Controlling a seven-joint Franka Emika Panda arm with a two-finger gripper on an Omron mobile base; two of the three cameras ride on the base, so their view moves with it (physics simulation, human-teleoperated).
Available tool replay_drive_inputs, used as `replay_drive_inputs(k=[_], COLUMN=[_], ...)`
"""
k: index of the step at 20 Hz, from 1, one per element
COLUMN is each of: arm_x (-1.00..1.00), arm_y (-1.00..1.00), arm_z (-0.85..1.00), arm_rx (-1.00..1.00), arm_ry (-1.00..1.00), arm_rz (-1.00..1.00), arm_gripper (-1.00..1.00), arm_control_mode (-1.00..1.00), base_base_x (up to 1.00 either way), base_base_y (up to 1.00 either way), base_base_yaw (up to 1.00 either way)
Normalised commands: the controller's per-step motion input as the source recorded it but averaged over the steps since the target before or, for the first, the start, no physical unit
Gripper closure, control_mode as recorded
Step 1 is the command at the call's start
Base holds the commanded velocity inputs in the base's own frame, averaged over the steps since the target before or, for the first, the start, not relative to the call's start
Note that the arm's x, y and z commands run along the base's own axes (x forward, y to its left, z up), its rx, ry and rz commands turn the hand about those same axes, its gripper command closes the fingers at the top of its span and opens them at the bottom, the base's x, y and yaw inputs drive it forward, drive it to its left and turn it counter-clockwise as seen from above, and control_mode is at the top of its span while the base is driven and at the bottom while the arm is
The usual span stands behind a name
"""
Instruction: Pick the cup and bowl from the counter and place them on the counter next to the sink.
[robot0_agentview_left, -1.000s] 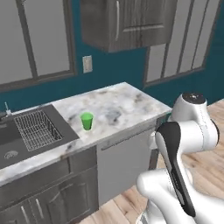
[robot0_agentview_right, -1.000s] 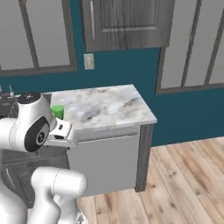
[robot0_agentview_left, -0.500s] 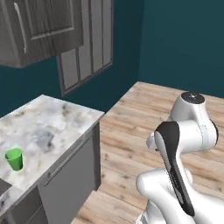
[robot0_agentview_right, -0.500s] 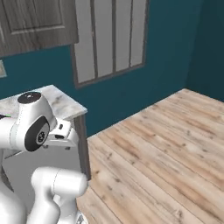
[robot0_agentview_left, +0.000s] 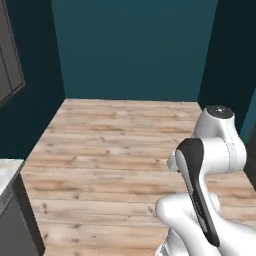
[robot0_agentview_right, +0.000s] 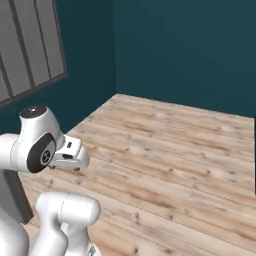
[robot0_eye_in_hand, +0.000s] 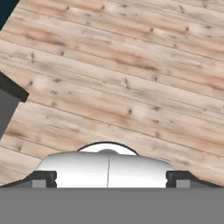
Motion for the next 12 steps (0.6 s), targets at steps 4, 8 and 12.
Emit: replay_drive_inputs(k=[4,8,12], arm_x=[0.00,0.00,0.00], arm_y=[0.00,0.00,0.00], arm_z=[0.00,0.00,0.00], arm_rx=[0.00,0.00,0.00], arm_ry=[0.00,0.00,0.00], arm_rz=[0.00,0.00,0.00], arm_gripper=[-1.00,-1.00,-1.00], arm_control_mode=[1.00,1.00,1.00], base_base_x=[0.15,0.09,0.48], base_base_y=[-0.59,-0.54,-0.12], base_base_yaw=[-0.60,-0.52,-0.18])
